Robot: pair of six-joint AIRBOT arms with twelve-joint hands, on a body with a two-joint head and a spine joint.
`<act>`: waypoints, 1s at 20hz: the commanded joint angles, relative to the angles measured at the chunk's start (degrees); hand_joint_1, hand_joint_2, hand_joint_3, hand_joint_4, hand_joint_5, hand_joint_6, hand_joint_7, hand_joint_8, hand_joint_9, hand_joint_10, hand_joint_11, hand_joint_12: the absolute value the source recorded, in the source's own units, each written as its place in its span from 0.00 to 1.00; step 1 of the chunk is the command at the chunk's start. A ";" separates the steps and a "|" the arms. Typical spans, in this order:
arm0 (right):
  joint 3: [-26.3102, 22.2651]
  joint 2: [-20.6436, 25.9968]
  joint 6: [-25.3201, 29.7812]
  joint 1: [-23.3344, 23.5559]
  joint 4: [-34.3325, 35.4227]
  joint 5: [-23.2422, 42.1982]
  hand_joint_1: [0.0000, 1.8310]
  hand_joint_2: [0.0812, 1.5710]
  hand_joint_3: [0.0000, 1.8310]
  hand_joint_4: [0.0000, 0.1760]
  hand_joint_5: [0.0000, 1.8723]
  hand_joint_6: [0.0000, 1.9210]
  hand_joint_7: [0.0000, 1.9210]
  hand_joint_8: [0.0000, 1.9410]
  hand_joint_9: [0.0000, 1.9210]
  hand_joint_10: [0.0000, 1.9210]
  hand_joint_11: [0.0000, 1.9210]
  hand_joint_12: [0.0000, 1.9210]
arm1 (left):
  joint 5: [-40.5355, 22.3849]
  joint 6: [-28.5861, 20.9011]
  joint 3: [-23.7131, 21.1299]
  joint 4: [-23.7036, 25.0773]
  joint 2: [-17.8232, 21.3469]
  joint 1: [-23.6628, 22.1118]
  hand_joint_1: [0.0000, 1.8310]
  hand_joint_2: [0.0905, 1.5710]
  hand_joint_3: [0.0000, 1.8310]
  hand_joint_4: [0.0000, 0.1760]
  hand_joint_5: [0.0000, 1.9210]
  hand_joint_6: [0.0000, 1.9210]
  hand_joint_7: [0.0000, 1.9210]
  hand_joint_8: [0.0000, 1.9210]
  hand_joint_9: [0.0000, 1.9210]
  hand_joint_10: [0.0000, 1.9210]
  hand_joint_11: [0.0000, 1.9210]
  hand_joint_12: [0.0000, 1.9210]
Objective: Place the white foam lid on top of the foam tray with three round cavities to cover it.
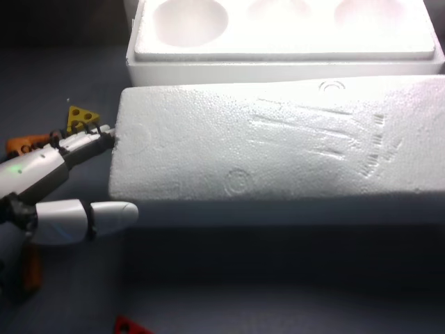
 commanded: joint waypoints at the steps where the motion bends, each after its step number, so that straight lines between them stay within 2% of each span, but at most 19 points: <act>1: -0.41 0.92 0.85 -0.06 -2.12 9.20 0.23 0.74 0.00 0.00 0.02 0.00 0.00 0.00 0.00 0.00 0.00 0.46 | -9.32 -0.74 -0.39 1.61 0.62 -0.21 0.23 0.65 0.01 0.00 0.07 0.00 0.00 0.00 0.00 0.00 0.00 0.00; 3: -2.21 2.36 1.70 -2.09 -2.85 12.52 0.20 0.75 0.00 0.00 0.02 0.00 0.00 0.00 0.01 0.00 0.00 0.58 | -11.96 -0.89 -2.17 1.93 2.04 0.69 0.25 0.65 0.01 0.00 0.07 0.01 0.00 0.00 0.00 0.00 0.00 0.00; 4: -2.99 2.98 1.88 -2.99 -3.20 14.18 0.23 0.75 0.00 0.00 0.02 0.00 0.00 0.00 0.00 0.00 0.00 0.53 | -13.16 -0.99 -2.84 2.17 2.68 1.00 0.25 0.65 0.01 0.00 0.07 0.01 0.00 0.00 0.00 0.00 0.00 0.00; 6: -4.08 4.18 2.01 -3.29 -4.11 16.50 0.21 0.74 0.00 0.00 0.01 0.00 0.00 0.00 0.00 0.00 0.00 0.48 | -15.34 -1.17 -3.95 3.18 3.85 0.91 0.24 0.65 0.01 0.00 0.08 0.01 0.00 0.00 0.00 0.00 0.00 0.00; 8: -4.12 4.83 2.02 -2.69 -4.80 17.32 0.22 0.73 0.00 0.00 0.01 0.00 0.00 0.00 0.00 0.00 0.00 0.35 | -16.62 -1.19 -4.28 4.01 4.69 0.42 0.24 0.66 0.01 0.00 0.07 0.00 0.00 0.00 0.00 0.00 0.00 0.00; 9: -3.95 5.05 2.00 -2.20 -5.20 17.46 0.23 0.73 0.00 0.00 0.00 0.00 0.00 0.00 0.00 0.00 0.00 0.34 | -16.89 -1.25 -4.24 4.48 4.95 -0.14 0.24 0.66 0.01 0.00 0.07 0.00 0.00 0.00 0.00 0.00 0.00 0.00; 11: -3.34 5.24 1.92 -0.61 -6.03 17.44 0.25 0.73 0.00 0.00 0.00 0.00 0.00 0.00 0.00 0.00 0.00 0.41 | -16.81 -1.24 -3.91 5.41 5.33 -2.16 0.23 0.65 0.00 0.00 0.09 0.01 0.01 0.00 0.00 0.00 0.00 0.00; 14: -1.97 5.24 1.29 2.05 -6.30 16.48 0.26 0.74 0.00 0.00 0.01 0.00 0.00 0.00 0.00 0.00 0.00 0.41 | -15.02 -1.18 -2.20 7.05 4.83 -6.27 0.23 0.66 0.00 0.00 0.11 0.01 0.02 0.00 0.00 0.00 0.00 0.00; 15: -1.60 5.24 1.01 2.93 -6.38 16.17 0.25 0.74 0.00 0.00 0.01 0.00 0.00 0.00 0.00 0.00 0.00 0.47 | -14.32 -1.18 -1.65 7.63 4.47 -7.70 0.24 0.66 0.00 0.00 0.11 0.02 0.02 0.01 0.00 0.00 0.00 0.00; 17: -0.73 5.22 0.64 4.62 -6.51 15.27 0.21 0.73 0.00 0.00 0.04 0.01 0.07 0.02 0.09 0.05 0.00 0.75 | -12.90 -1.18 -0.53 8.48 3.83 -9.82 0.24 0.66 0.00 0.00 0.10 0.01 0.01 0.00 0.00 0.00 0.00 0.00; 18: -0.26 5.20 0.45 5.49 -6.53 14.55 0.20 0.73 0.00 0.00 0.04 0.01 0.12 0.04 0.15 0.09 0.00 0.87 | -12.39 -1.18 0.04 8.56 3.42 -10.55 0.25 0.66 0.00 0.00 0.11 0.01 0.02 0.00 0.00 0.00 0.00 0.00; 19: 0.26 5.09 0.23 6.56 -6.57 13.83 0.20 0.74 0.00 0.00 0.05 0.01 0.19 0.10 0.12 0.41 0.02 0.97 | -11.96 -1.19 0.65 8.52 3.00 -11.27 0.26 0.66 0.00 0.00 0.12 0.01 0.03 0.01 0.00 0.00 0.00 0.00; 20: 1.01 4.84 0.05 7.91 -6.60 12.79 0.21 0.73 0.00 0.00 0.06 0.01 0.17 0.20 0.06 0.59 0.04 0.99 | -11.56 -1.29 1.48 8.44 2.46 -12.25 0.26 0.65 0.00 0.00 0.12 0.01 0.03 0.01 0.00 0.00 0.00 0.00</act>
